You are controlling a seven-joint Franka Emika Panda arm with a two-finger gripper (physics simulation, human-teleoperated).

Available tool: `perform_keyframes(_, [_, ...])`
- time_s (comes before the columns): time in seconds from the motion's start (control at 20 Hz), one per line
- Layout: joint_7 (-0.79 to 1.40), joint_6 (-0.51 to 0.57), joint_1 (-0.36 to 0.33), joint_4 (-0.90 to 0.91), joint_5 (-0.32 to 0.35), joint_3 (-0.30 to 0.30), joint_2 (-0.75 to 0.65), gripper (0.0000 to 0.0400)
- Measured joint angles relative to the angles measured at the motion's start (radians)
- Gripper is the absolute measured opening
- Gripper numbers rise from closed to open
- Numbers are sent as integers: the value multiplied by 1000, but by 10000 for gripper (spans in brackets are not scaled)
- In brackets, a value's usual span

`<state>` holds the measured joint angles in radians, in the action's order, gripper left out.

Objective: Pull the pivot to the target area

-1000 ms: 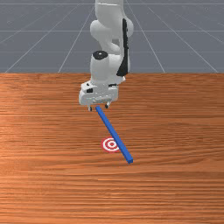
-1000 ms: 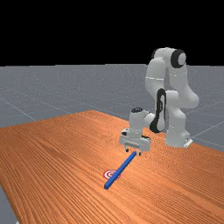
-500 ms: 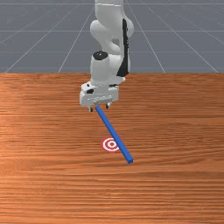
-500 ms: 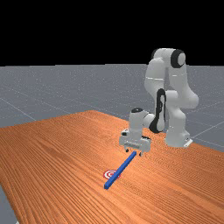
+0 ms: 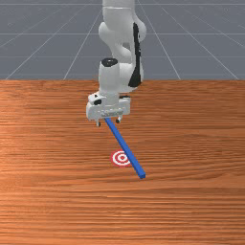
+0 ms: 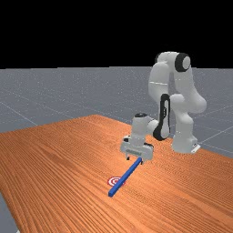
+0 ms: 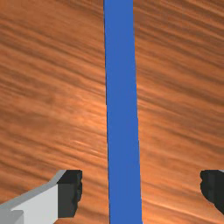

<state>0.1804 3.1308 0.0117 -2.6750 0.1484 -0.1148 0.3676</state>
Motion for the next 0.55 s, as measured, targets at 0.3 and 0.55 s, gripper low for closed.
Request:
perform_keyframes(0.3, [31, -325, 32, 389, 37, -25, 159, 400])
perform_keyframes(0.55, [62, -486, 52, 728, -5, -49, 324, 400])
